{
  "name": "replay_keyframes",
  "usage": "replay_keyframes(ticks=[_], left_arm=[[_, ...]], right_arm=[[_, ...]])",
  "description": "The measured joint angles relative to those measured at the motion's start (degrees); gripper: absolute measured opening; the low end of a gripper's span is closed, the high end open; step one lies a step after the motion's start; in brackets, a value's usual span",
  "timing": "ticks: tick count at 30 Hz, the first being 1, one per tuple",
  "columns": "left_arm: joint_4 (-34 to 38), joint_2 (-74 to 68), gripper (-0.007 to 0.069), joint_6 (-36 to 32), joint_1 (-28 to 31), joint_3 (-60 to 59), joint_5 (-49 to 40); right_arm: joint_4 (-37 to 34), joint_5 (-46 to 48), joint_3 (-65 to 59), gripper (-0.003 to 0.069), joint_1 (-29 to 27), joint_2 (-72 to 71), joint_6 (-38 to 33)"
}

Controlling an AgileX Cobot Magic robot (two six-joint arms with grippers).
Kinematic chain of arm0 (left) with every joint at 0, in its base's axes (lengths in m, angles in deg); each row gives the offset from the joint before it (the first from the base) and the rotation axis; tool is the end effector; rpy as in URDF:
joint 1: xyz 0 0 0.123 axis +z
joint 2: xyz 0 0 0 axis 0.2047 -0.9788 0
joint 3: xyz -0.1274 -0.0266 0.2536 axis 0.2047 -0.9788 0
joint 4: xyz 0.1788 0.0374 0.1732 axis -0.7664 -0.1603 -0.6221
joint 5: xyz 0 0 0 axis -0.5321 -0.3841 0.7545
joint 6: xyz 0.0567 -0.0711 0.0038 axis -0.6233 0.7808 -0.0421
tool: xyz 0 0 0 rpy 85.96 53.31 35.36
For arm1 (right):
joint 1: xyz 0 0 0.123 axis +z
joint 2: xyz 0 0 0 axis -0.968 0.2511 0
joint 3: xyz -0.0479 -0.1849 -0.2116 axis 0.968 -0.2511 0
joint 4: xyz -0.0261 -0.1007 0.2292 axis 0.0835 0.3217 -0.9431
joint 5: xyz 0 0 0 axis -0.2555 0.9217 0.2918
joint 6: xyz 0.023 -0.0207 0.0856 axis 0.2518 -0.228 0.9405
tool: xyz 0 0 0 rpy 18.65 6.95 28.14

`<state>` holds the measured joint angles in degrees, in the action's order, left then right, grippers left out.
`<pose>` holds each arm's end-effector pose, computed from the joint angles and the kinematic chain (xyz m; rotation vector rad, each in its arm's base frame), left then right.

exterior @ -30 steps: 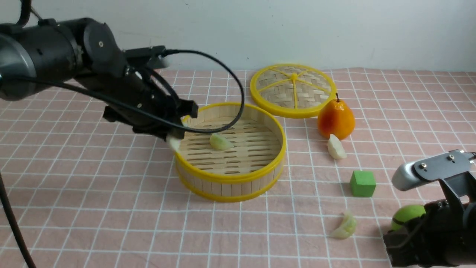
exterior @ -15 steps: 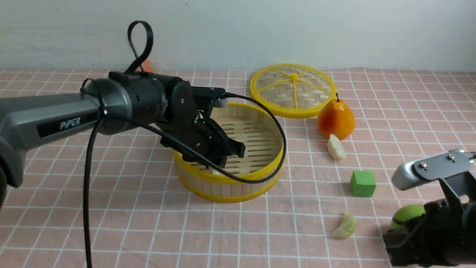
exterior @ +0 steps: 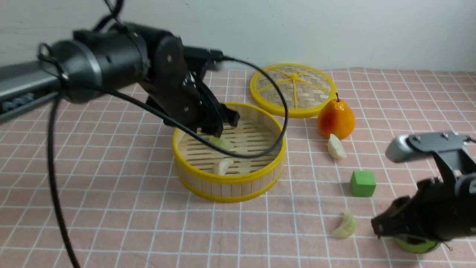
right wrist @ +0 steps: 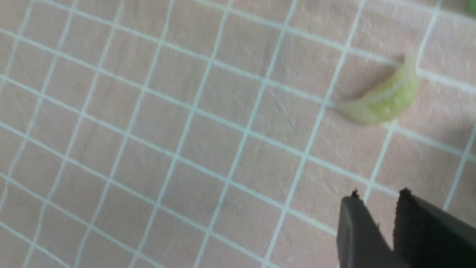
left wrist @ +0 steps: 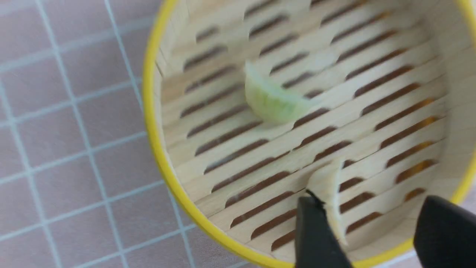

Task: Put the dumplings into the steamer on the table with the pink tablecloth.
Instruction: 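Reach for and grasp a dumpling lying on the table beside the steamer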

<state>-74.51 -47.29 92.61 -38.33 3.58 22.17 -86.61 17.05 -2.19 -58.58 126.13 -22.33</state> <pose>0.3644 -0.1818 0.3190 0.4206 2.4388 -0.2536 0.2215 0.0916 0.2710 -0.3006 2.5104 0.5041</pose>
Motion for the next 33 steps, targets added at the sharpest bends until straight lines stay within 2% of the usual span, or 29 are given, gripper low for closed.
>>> replay_keyframes(ticks=[1,3,5,8,13,18,23,26,28,33], left_arm=[[0.0,0.6,0.0332,0.1,0.0,0.1,-0.2],[0.0,8.9,0.0195,0.3,0.0,1.0,-2.8],[0.0,15.3,0.0095,0.5,0.0,0.7,-5.1],[0.0,23.7,-0.0009,1.6,0.0,-2.5,-6.2],[0.0,36.1,-0.0014,2.2,0.0,-13.3,-7.1],[-0.9,51.1,-0.0014,2.2,0.0,-32.8,-3.3],[-5.4,59.2,-0.0014,5.0,0.0,-49.3,-3.4],[-8.7,62.2,-0.0014,9.2,0.0,-55.5,-4.8],[-11.5,65.3,-0.0014,12.8,0.0,-58.1,-6.3],[-16.2,72.7,-0.0014,16.7,0.0,-59.7,-6.5]], right_arm=[[0.0,0.0,0.0,0.0205,0.0,0.3,0.0],[0.5,0.1,7.1,0.0297,-0.3,5.3,0.4],[0.8,0.1,11.5,0.0360,-1.3,9.9,1.2],[2.7,0.0,17.9,0.0421,-3.5,18.7,1.3],[7.7,-0.3,28.7,0.0451,-5.3,33.0,0.5],[11.6,-1.9,41.0,0.0443,-5.3,45.8,0.2],[16.2,-2.0,47.8,0.0383,-5.3,53.1,0.2],[17.5,-2.4,48.4,0.0310,-5.3,54.6,0.2],[17.7,-2.8,48.7,0.0235,-5.3,55.0,0.2],[18.1,-2.9,48.7,0.0227,-5.3,55.0,0.2]])
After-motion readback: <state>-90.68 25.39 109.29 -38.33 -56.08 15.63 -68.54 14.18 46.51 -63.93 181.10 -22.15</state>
